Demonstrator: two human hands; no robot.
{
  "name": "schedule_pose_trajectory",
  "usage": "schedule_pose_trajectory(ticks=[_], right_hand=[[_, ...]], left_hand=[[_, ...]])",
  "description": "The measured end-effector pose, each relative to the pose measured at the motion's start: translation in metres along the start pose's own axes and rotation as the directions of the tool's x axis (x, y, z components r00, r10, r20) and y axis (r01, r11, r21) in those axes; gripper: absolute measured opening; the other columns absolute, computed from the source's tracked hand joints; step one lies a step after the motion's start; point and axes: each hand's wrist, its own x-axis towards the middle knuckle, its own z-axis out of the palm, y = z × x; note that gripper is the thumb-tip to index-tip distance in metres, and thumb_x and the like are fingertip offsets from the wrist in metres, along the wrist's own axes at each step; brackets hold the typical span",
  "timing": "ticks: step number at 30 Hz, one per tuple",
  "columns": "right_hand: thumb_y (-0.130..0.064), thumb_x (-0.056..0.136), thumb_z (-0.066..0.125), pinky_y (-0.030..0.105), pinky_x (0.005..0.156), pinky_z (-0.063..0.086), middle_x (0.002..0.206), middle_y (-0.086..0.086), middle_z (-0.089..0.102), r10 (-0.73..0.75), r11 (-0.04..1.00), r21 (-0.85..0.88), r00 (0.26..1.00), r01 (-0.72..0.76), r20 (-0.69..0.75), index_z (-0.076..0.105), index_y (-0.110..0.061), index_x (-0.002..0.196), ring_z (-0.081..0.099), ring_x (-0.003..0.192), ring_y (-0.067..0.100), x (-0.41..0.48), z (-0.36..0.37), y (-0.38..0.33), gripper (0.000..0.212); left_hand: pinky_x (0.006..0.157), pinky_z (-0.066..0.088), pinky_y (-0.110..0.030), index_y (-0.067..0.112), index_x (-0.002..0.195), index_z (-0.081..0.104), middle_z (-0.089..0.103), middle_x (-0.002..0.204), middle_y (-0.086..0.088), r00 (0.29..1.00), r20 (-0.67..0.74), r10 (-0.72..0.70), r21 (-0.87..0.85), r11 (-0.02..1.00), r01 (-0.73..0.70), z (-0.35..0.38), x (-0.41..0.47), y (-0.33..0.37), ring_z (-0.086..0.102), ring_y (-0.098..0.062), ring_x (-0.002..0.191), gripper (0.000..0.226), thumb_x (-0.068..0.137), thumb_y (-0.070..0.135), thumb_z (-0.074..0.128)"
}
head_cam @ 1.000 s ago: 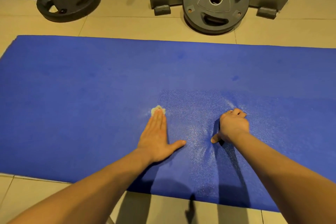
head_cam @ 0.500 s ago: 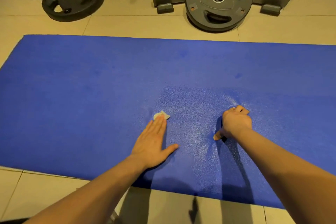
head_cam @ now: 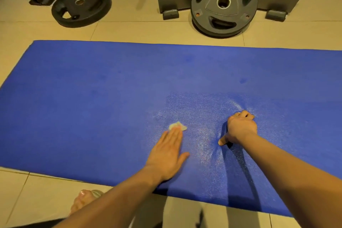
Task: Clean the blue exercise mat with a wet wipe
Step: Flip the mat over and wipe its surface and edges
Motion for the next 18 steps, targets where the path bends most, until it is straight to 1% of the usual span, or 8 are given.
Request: schedule_pose_trajectory(ticks=[2,4,6,8,11,13,15,18], right_hand=[[-0.081,0.054,0.078,0.049,0.107,0.046,0.152,0.031,0.028,0.0,1.0,0.006,1.0,0.0,-0.004,0.029,0.002,0.152,0.027,0.142,0.052,0.001,0.001,0.0,0.138],[-0.081,0.053,0.079,0.05,0.106,0.046,0.15,0.031,0.03,0.001,1.0,0.007,1.0,-0.001,-0.012,0.031,0.002,0.151,0.029,0.141,0.052,0.003,0.001,-0.001,0.137],[-0.08,0.051,0.08,0.05,0.106,0.045,0.149,0.031,0.031,-0.001,1.0,0.006,1.0,0.001,-0.023,0.034,0.003,0.149,0.031,0.14,0.052,0.004,0.003,0.0,0.137],[-0.08,0.051,0.081,0.051,0.107,0.045,0.148,0.03,0.031,-0.003,1.0,0.0,1.0,0.003,-0.026,0.035,0.002,0.148,0.032,0.139,0.052,0.004,0.003,0.0,0.135],[-0.078,0.052,0.082,0.051,0.107,0.043,0.149,0.031,0.03,-0.012,1.0,-0.013,1.0,0.012,-0.018,0.039,-0.002,0.146,0.031,0.139,0.052,0.005,0.003,-0.001,0.129],[-0.078,0.054,0.082,0.052,0.109,0.041,0.15,0.031,0.028,-0.02,0.999,-0.028,1.0,0.019,-0.014,0.038,-0.004,0.147,0.029,0.139,0.053,0.007,0.003,0.0,0.127],[-0.079,0.055,0.081,0.053,0.111,0.039,0.15,0.032,0.026,-0.031,0.998,-0.051,0.999,0.03,-0.01,0.035,-0.005,0.15,0.028,0.14,0.054,0.007,0.003,0.001,0.129],[-0.079,0.056,0.08,0.052,0.111,0.038,0.151,0.033,0.026,-0.042,0.997,-0.058,0.999,0.042,-0.007,0.033,-0.004,0.151,0.027,0.141,0.054,0.006,0.003,0.002,0.129]], left_hand=[[0.127,0.0,-0.038,0.009,0.163,0.008,-0.007,0.17,-0.003,0.992,-0.054,-0.115,0.035,0.993,0.117,0.0,-0.022,-0.028,-0.01,-0.018,0.157,0.078,0.105,0.06,0.014],[0.127,0.0,-0.037,0.009,0.163,0.0,-0.012,0.17,-0.002,0.97,-0.03,-0.241,-0.007,0.97,0.241,0.002,-0.034,-0.033,-0.015,-0.017,0.157,0.083,0.101,0.064,0.005],[0.128,-0.004,-0.036,0.009,0.162,-0.006,-0.018,0.168,-0.003,0.956,-0.013,-0.294,-0.127,0.948,0.291,0.003,-0.029,-0.017,-0.02,-0.019,0.155,0.082,0.103,0.062,0.014],[0.127,-0.009,-0.035,0.007,0.162,-0.007,-0.021,0.166,-0.005,0.973,-0.003,-0.231,-0.198,0.954,0.226,0.004,-0.015,0.019,-0.024,-0.022,0.154,0.082,0.104,0.057,0.023],[0.127,-0.005,-0.041,0.003,0.162,-0.002,-0.018,0.167,-0.01,0.998,0.058,-0.036,-0.237,0.97,0.049,0.007,0.001,0.078,-0.022,-0.025,0.154,0.086,0.097,0.057,0.013],[0.127,-0.009,-0.04,0.003,0.162,0.002,-0.013,0.169,-0.011,0.996,0.079,0.047,-0.196,0.98,-0.031,0.011,0.005,0.093,-0.018,-0.025,0.156,0.087,0.097,0.059,0.014],[0.125,-0.01,-0.041,0.003,0.162,0.01,-0.003,0.17,-0.012,0.997,0.035,0.061,-0.097,0.994,-0.058,0.015,0.0,0.08,-0.006,-0.025,0.157,0.084,0.101,0.058,0.021],[0.128,0.01,-0.045,0.005,0.161,0.021,0.007,0.168,-0.01,0.995,-0.04,-0.095,0.003,0.995,0.095,0.022,-0.03,0.033,0.008,-0.025,0.157,0.073,0.106,0.053,0.021]])
